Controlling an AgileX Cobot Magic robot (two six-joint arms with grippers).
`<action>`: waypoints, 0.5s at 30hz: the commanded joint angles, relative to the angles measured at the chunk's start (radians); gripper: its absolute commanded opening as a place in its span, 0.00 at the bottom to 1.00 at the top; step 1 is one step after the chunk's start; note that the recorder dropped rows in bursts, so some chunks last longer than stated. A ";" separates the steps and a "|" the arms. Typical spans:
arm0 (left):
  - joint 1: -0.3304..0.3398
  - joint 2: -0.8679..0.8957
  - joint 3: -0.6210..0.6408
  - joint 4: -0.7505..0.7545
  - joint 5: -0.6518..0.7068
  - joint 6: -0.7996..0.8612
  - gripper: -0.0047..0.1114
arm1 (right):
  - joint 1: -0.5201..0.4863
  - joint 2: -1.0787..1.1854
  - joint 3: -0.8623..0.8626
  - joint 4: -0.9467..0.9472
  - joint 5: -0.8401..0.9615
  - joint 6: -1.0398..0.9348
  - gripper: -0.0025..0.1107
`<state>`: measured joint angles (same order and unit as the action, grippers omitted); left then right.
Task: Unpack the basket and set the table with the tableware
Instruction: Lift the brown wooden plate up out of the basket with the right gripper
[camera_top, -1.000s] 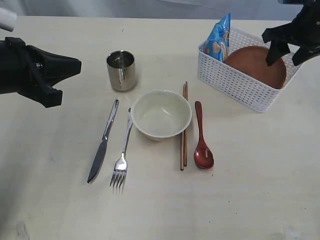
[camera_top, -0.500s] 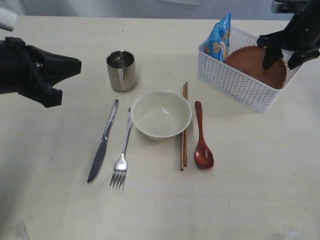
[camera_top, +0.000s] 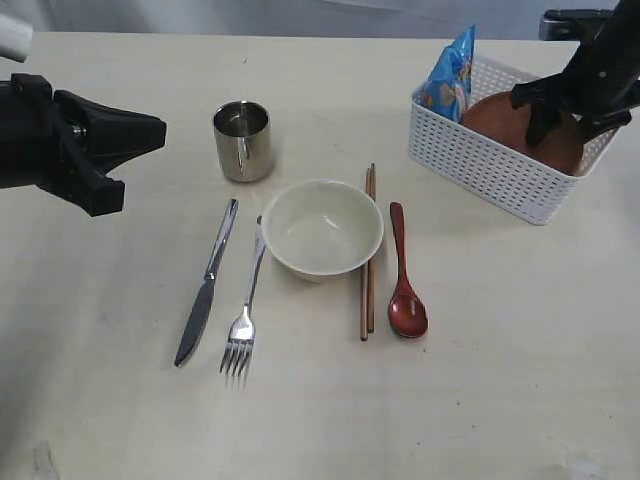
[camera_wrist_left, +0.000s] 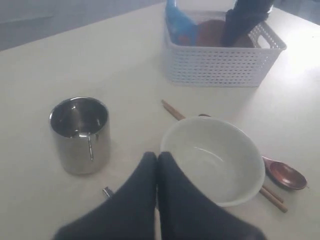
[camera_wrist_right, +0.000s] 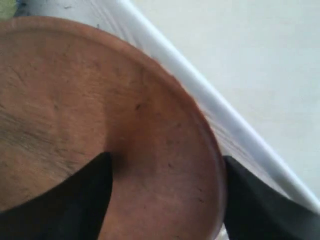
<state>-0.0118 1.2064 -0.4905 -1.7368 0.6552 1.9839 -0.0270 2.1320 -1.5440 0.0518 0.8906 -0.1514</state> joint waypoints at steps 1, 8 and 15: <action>0.003 -0.007 0.006 -0.008 0.028 -0.003 0.04 | -0.005 -0.001 -0.008 0.000 -0.007 -0.027 0.41; 0.003 -0.007 0.006 -0.008 0.029 0.000 0.04 | -0.005 -0.055 -0.014 -0.004 -0.011 -0.031 0.13; 0.003 -0.007 0.006 -0.008 0.029 0.000 0.04 | -0.005 -0.122 -0.014 -0.006 -0.005 -0.031 0.02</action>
<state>-0.0118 1.2064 -0.4905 -1.7368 0.6729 1.9839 -0.0285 2.0418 -1.5575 0.0581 0.8831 -0.1748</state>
